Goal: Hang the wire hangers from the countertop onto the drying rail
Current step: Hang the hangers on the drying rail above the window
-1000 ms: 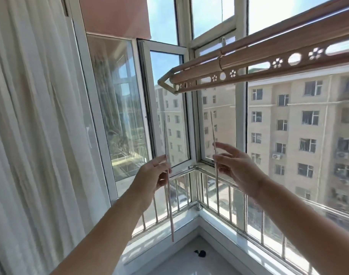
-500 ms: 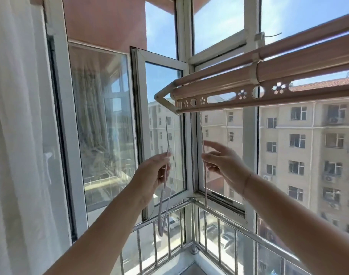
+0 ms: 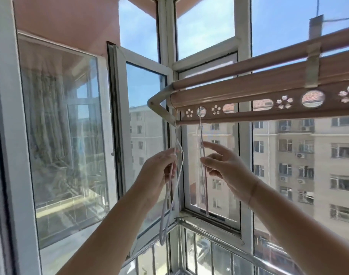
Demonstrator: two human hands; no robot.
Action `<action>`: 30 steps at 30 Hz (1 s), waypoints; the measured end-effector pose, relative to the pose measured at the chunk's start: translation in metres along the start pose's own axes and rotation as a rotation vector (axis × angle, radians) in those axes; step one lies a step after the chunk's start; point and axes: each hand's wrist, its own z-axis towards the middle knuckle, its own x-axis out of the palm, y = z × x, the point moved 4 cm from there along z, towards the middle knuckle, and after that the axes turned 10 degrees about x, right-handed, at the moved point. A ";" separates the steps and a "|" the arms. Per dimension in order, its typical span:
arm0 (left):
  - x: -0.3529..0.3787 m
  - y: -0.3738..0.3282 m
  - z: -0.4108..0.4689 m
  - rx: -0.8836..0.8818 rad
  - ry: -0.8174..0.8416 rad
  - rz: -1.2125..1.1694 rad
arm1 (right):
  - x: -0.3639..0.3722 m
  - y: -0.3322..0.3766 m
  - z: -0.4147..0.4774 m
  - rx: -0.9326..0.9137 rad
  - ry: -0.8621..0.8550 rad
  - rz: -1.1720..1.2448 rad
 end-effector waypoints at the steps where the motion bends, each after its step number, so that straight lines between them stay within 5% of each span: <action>1: -0.003 0.002 0.006 -0.006 0.013 -0.011 | 0.002 0.000 0.003 0.002 -0.015 -0.004; 16: -0.025 0.048 0.036 -0.105 0.165 -0.164 | 0.014 -0.025 0.011 0.084 -0.210 0.026; 22: -0.063 0.085 0.040 -0.113 0.081 -0.244 | -0.006 -0.040 -0.012 0.099 -0.332 0.072; 25: -0.080 0.133 0.024 -0.212 0.017 -0.179 | -0.032 -0.062 -0.033 0.150 -0.440 0.036; 30: -0.032 0.197 -0.030 -0.410 0.190 -0.125 | -0.078 -0.096 -0.088 0.225 -0.564 -0.104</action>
